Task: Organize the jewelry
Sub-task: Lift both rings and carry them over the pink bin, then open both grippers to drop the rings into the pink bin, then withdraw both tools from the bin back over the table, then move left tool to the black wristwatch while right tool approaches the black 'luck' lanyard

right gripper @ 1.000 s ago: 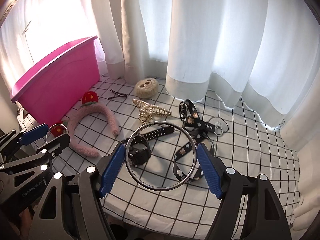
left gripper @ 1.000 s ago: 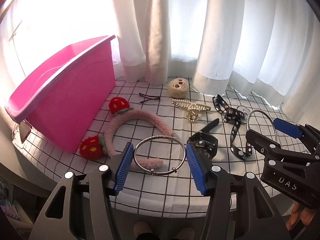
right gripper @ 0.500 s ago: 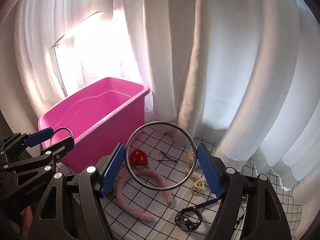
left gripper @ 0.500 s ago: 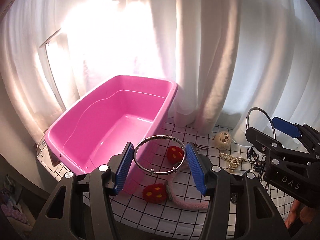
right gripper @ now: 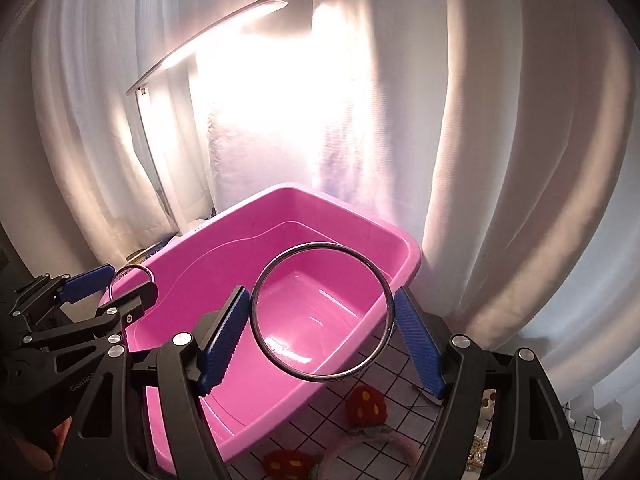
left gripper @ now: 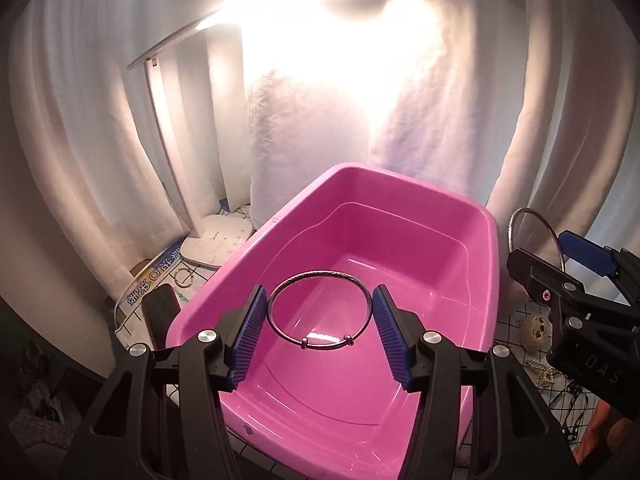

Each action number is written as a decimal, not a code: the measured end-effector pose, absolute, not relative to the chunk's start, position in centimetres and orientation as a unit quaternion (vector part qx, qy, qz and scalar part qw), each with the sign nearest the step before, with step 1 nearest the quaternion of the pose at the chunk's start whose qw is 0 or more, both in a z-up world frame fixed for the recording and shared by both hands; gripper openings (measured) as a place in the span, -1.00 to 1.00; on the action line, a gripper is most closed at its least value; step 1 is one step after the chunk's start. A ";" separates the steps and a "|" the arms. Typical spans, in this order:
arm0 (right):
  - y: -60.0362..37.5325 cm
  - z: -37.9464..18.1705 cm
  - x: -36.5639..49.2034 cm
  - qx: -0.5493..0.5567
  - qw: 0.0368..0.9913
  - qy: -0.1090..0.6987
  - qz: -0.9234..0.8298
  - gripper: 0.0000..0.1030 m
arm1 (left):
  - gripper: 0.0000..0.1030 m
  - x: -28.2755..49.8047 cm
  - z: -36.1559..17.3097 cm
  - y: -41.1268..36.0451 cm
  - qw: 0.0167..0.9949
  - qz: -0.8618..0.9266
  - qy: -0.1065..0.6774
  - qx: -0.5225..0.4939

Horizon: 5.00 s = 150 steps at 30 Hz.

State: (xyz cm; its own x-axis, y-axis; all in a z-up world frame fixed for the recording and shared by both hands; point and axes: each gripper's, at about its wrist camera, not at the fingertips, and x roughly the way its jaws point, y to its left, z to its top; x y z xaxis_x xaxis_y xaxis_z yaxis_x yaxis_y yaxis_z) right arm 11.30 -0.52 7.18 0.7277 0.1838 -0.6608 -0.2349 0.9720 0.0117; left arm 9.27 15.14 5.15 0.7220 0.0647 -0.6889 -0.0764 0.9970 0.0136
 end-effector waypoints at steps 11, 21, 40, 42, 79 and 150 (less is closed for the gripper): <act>3.4 2.8 18.4 -0.035 0.900 0.421 0.110 0.39 | 0.03 14.9 1.0 18.7 0.902 0.059 0.428 -0.021; 4.6 -0.3 22.2 -0.039 0.876 0.473 0.087 0.39 | 0.03 17.8 -1.8 20.2 0.873 0.048 0.483 -0.049; 3.8 -1.8 23.3 -0.044 0.861 0.504 0.060 0.41 | 0.72 18.5 -2.8 19.2 0.859 0.028 0.510 -0.036; 3.6 -1.6 23.1 -0.046 0.863 0.500 0.054 0.41 | 0.72 18.5 -2.8 19.1 0.859 0.029 0.510 -0.037; -18.5 4.9 0.5 0.071 0.907 0.404 -0.094 0.41 | 0.77 6.1 3.2 3.9 0.889 -0.129 0.439 -0.013; -39.8 -17.9 1.7 0.074 0.844 0.508 -0.152 0.52 | 0.88 1.6 -20.8 -22.9 0.810 -0.138 0.562 0.100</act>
State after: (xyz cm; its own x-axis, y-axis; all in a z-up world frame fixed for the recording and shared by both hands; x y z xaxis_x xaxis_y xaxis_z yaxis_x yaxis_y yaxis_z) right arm 1.71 -39.82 -17.86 0.4369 -0.1816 -0.8810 0.3311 0.9431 -0.0302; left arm 1.57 -22.93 -20.75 0.3315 -0.1108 -0.9369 0.3349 0.9422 0.0071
